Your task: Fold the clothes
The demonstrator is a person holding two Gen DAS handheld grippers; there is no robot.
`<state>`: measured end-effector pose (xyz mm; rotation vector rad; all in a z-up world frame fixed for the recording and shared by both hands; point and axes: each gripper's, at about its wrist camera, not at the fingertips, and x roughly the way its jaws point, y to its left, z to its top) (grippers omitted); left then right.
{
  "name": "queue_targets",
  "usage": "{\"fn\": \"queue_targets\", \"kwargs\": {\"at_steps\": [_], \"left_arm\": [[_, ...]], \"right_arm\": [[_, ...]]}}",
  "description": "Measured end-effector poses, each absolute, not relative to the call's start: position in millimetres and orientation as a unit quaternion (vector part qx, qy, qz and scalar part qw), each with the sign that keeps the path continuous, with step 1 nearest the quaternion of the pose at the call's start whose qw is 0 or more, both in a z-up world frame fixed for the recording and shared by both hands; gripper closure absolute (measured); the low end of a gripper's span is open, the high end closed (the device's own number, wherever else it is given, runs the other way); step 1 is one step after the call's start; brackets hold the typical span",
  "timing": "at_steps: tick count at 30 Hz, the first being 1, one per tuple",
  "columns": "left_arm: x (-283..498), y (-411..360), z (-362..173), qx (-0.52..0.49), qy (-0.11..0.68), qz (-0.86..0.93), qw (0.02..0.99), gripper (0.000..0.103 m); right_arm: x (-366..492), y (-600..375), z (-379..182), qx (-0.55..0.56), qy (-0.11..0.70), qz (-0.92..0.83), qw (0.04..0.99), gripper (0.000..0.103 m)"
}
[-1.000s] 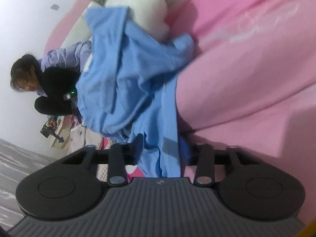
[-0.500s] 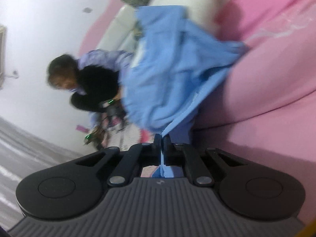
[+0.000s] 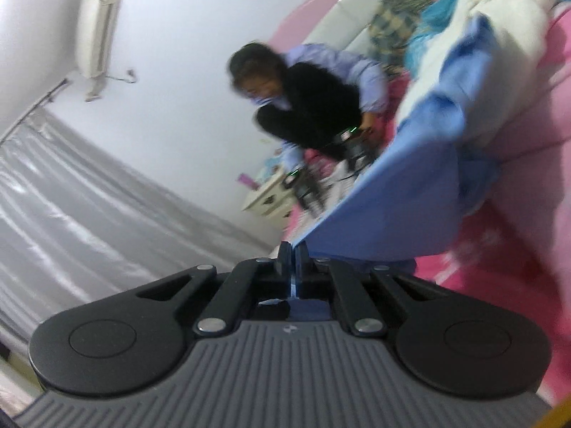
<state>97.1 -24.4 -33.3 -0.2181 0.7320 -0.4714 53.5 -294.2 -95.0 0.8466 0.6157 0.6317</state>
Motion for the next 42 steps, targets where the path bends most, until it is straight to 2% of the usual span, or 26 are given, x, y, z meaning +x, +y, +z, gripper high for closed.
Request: {"fn": "queue_targets", "kwargs": {"at_steps": [10, 14, 23, 30, 34, 38, 42], "left_arm": [[-64, -3, 18, -0.119, 0.365, -0.277, 0.881, 0.100], [-116, 3, 35, -0.130, 0.365, -0.288, 0.876, 0.100], [-175, 47, 86, -0.190, 0.299, -0.244, 0.903, 0.100], [-211, 95, 167, -0.197, 0.170, -0.159, 0.952, 0.100], [-226, 110, 207, -0.202, 0.123, -0.131, 0.963, 0.100], [-227, 105, 227, -0.190, 0.120, -0.111, 0.968, 0.100], [-209, 86, 215, -0.201, 0.167, -0.113, 0.959, 0.100]], "right_arm": [[-86, -233, -54, 0.415, 0.302, 0.377, 0.771, 0.102], [-111, -220, -42, 0.431, 0.309, 0.400, 0.747, 0.102], [-69, -154, 6, 0.449, 0.313, 0.450, 0.706, 0.102], [-16, -65, 84, 0.398, 0.314, 0.569, 0.647, 0.102], [-6, -25, 136, 0.378, 0.294, 0.644, 0.597, 0.102], [0, -14, 160, 0.377, 0.285, 0.684, 0.556, 0.102], [10, -33, 146, 0.381, 0.302, 0.685, 0.544, 0.101]]}}
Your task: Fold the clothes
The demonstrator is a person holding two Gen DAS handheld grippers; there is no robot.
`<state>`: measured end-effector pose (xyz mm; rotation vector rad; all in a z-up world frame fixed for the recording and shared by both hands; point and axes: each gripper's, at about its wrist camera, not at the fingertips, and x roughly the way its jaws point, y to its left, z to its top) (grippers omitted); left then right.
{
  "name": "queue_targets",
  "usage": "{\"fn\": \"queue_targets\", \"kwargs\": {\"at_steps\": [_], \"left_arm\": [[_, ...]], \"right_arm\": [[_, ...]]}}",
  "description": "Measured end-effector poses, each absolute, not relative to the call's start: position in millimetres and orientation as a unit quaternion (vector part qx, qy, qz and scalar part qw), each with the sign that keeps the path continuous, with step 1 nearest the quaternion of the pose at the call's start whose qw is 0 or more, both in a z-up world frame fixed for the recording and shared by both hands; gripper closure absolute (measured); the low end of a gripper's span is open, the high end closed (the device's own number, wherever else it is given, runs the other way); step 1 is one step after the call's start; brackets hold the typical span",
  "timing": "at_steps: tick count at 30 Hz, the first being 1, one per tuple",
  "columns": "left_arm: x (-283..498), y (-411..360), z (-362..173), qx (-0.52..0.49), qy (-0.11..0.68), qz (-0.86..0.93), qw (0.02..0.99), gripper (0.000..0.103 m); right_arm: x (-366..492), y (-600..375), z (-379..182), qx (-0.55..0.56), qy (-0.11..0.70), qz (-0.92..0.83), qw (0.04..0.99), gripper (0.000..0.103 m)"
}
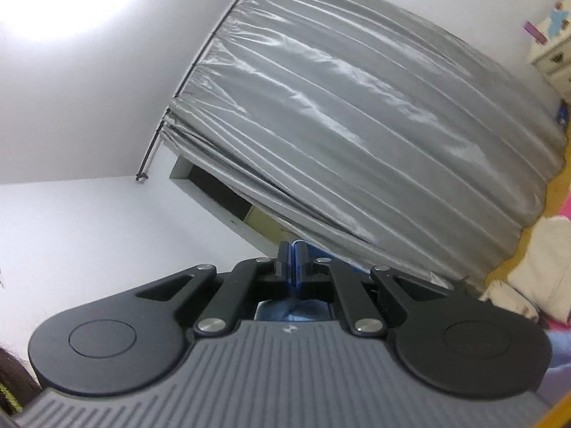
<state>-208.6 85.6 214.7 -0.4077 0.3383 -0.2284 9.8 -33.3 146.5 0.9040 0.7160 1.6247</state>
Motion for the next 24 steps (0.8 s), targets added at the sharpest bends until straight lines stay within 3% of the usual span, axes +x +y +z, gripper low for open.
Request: {"fn": "queue_targets", "kwargs": {"at_steps": [6, 7, 10, 11, 12, 14, 17, 19, 23, 24], "left_arm": [[-162, 38, 120, -0.226, 0.313, -0.126, 0.914, 0.098], [-154, 28, 96, -0.217, 0.345, -0.130, 0.904, 0.094], [-141, 0, 13, -0.165, 0.448, -0.137, 0.868, 0.056], [-141, -5, -14, -0.148, 0.477, -0.133, 0.856, 0.053], [-142, -11, -40, -0.129, 0.505, -0.129, 0.844, 0.053], [-149, -23, -87, -0.085, 0.552, -0.119, 0.821, 0.053], [-162, -19, -124, -0.067, 0.583, -0.095, 0.804, 0.049], [-170, -12, -141, -0.060, 0.597, -0.078, 0.796, 0.046], [-167, 14, -151, -0.048, 0.596, -0.035, 0.801, 0.040], [-162, 22, -150, -0.045, 0.593, -0.024, 0.804, 0.040]], "right_arm": [[26, -104, 58, 0.399, 0.372, 0.610, 0.575, 0.099], [26, -121, 37, 0.398, 0.389, 0.591, 0.583, 0.099], [16, -169, -29, 0.375, 0.440, 0.521, 0.628, 0.097], [9, -185, -54, 0.345, 0.459, 0.485, 0.659, 0.096], [0, -199, -80, 0.302, 0.482, 0.436, 0.698, 0.087], [-20, -218, -138, 0.201, 0.541, 0.309, 0.756, 0.079], [-62, -247, -211, 0.113, 0.600, 0.181, 0.771, 0.079], [-95, -261, -229, 0.080, 0.597, 0.134, 0.787, 0.078], [-139, -275, -231, 0.063, 0.582, 0.125, 0.801, 0.047], [-142, -269, -225, 0.059, 0.576, 0.128, 0.805, 0.043]]}}
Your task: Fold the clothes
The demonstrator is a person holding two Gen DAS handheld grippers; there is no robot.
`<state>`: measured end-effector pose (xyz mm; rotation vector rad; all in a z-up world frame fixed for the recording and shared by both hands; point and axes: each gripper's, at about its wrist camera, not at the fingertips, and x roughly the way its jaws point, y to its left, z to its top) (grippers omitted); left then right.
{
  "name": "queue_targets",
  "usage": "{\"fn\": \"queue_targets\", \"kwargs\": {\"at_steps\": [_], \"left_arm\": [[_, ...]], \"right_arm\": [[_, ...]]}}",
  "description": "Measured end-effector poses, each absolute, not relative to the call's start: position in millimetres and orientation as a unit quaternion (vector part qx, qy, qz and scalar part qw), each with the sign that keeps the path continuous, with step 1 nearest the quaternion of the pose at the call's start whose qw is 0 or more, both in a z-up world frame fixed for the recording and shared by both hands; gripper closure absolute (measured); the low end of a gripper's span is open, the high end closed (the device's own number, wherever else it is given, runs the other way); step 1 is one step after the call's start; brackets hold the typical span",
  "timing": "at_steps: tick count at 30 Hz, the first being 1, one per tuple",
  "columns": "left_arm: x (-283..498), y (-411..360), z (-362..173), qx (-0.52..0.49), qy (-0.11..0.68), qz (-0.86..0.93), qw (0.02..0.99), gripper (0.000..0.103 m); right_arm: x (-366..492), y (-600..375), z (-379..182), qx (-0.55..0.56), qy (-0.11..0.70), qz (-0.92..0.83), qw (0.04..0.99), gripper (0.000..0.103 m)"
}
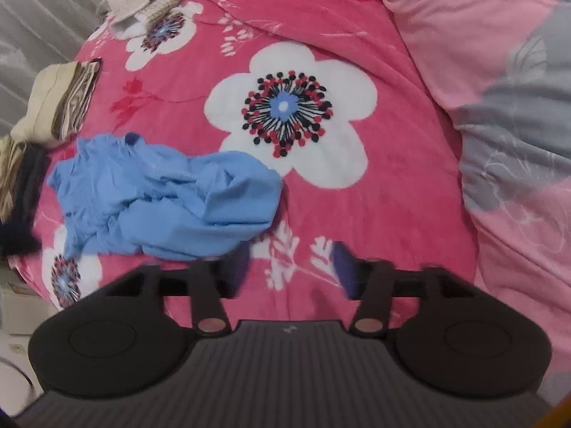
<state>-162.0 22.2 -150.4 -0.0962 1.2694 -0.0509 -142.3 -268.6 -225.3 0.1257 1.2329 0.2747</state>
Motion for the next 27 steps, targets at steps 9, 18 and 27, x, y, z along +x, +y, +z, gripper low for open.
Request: {"fn": "queue_targets", "kwargs": {"at_steps": [9, 18, 27], "left_arm": [[-100, 86, -183, -0.011, 0.581, 0.033, 0.813, 0.035], [-28, 112, -256, 0.083, 0.557, -0.081, 0.822, 0.034], [-2, 119, -317, 0.231, 0.541, -0.274, 0.761, 0.042]], "right_arm": [[-122, -221, -190, 0.064, 0.475, 0.123, 0.869, 0.013], [-102, -162, -222, 0.022, 0.465, 0.114, 0.878, 0.005], [-78, -127, -274, -0.056, 0.508, 0.190, 0.838, 0.035]]}}
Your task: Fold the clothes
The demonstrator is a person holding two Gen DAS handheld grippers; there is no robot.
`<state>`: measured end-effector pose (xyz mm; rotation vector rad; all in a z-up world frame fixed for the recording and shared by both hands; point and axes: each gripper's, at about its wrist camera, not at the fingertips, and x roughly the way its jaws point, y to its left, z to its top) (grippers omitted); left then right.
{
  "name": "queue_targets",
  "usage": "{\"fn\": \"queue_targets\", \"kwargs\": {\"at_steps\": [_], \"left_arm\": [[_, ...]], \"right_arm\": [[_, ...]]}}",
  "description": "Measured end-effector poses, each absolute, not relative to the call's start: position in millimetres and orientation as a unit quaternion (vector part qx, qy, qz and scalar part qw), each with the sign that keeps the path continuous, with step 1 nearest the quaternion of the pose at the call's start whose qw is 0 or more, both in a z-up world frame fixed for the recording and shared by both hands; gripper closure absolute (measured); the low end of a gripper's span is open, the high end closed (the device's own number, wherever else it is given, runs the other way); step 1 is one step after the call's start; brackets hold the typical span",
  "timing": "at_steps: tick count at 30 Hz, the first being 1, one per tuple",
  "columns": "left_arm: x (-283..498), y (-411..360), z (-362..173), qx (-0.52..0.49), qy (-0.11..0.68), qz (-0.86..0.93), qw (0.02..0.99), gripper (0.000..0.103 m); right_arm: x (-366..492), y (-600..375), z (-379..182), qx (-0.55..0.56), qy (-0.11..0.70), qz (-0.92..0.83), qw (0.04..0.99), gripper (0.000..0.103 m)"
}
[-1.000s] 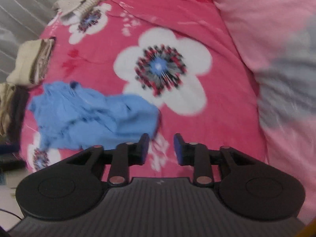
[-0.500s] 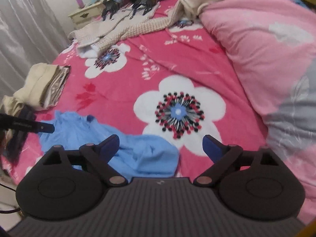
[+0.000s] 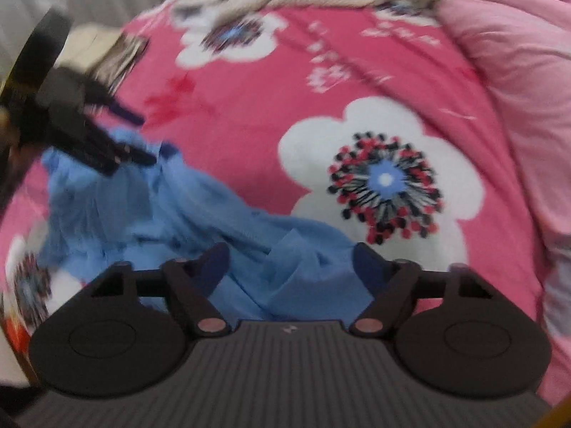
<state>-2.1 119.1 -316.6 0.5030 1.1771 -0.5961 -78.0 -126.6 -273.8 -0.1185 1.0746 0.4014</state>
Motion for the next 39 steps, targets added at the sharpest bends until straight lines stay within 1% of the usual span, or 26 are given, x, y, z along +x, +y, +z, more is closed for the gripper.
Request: {"fn": "queue_targets", "kwargs": {"at_steps": [1, 3, 7, 10, 11, 12, 14, 15, 17, 20, 26, 29, 32, 39], "left_arm": [[1, 120, -321, 0.236, 0.544, -0.285, 0.754, 0.044], [6, 121, -331, 0.248, 0.542, -0.302, 0.744, 0.045], [6, 120, -349, 0.268, 0.540, -0.325, 0.729, 0.045], [5, 120, -350, 0.266, 0.535, -0.331, 0.730, 0.048], [5, 120, -350, 0.264, 0.534, -0.333, 0.731, 0.054], [4, 120, -349, 0.262, 0.532, -0.337, 0.731, 0.059], [1, 117, -345, 0.269, 0.526, -0.342, 0.731, 0.075], [0, 115, -343, 0.273, 0.523, -0.342, 0.731, 0.080], [-4, 110, -339, 0.282, 0.515, -0.335, 0.737, 0.088], [-9, 106, -330, 0.286, 0.499, -0.320, 0.753, 0.094], [-19, 106, -286, 0.252, 0.473, -0.289, 0.794, 0.096], [-35, 106, -256, 0.259, 0.449, -0.257, 0.816, 0.096], [-49, 108, -221, 0.241, 0.422, -0.235, 0.841, 0.097], [-77, 133, -123, 0.155, 0.360, -0.146, 0.909, 0.097]], "right_arm": [[-76, -125, -279, -0.068, 0.512, 0.198, 0.833, 0.036], [-70, -123, -289, -0.092, 0.519, 0.214, 0.822, 0.042], [-57, -120, -307, -0.122, 0.541, 0.237, 0.798, 0.045], [-49, -116, -320, -0.130, 0.558, 0.255, 0.779, 0.056], [-49, -114, -323, -0.134, 0.563, 0.260, 0.773, 0.067], [-48, -112, -325, -0.140, 0.567, 0.264, 0.768, 0.084], [-49, -106, -324, -0.155, 0.564, 0.265, 0.766, 0.093], [-50, -104, -321, -0.162, 0.561, 0.264, 0.768, 0.097], [-53, -101, -310, -0.165, 0.551, 0.256, 0.777, 0.098], [-57, -101, -291, -0.159, 0.538, 0.240, 0.792, 0.099], [-66, -107, -256, -0.147, 0.515, 0.197, 0.821, 0.099], [-69, -110, -246, -0.154, 0.504, 0.171, 0.833, 0.099], [-72, -111, -230, -0.151, 0.483, 0.141, 0.851, 0.100], [-83, -101, -154, -0.114, 0.397, 0.082, 0.907, 0.100]]}}
